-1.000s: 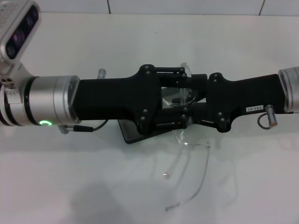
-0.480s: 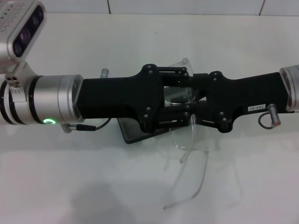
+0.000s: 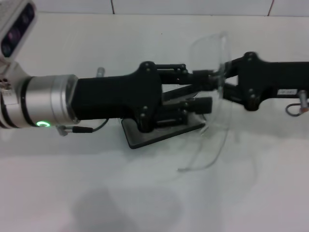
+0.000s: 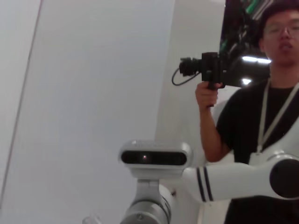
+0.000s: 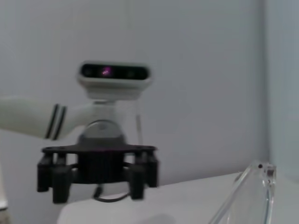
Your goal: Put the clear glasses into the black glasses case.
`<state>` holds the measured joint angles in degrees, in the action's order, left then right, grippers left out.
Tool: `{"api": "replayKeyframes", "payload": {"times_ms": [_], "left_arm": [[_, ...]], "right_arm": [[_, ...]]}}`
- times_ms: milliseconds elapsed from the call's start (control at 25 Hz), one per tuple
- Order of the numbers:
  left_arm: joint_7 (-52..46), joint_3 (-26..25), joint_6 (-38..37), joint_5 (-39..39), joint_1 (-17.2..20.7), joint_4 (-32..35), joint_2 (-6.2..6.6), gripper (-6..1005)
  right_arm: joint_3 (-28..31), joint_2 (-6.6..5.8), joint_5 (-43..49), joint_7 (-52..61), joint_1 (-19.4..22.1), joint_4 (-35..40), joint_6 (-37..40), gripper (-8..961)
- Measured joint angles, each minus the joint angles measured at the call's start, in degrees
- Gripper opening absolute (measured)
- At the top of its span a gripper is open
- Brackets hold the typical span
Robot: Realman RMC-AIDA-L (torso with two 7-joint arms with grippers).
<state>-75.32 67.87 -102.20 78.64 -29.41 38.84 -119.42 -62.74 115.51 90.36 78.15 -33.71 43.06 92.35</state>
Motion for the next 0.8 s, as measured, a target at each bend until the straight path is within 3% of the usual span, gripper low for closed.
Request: {"api": "replayKeyframes", "payload": {"times_ms": [160, 400, 560, 800], "left_arm": [[-0.1, -2.1, -0.6, -0.1, 0.9, 0.0, 0.60, 612], [-0.2, -2.5, -0.5, 0.1, 1.3, -0.3, 1.05, 615], [-0.3, -2.5, 0.1, 0.5, 0.7, -0.4, 1.07, 618], [-0.5, -2.1, 0.7, 2.4, -1.2, -0.5, 0.49, 621]], "right_arm": [[6.8, -0.15, 0.0, -0.2, 2.6, 1.3, 2.5, 121], [19.9, -0.18, -1.4, -0.6, 5.3, 3.4, 13.2, 121], [21.1, -0.04, -6.1, -1.6, 5.3, 1.8, 14.8, 121], [16.5, 0.46, -17.9, -7.0, 1.7, -6.2, 13.9, 121]]}}
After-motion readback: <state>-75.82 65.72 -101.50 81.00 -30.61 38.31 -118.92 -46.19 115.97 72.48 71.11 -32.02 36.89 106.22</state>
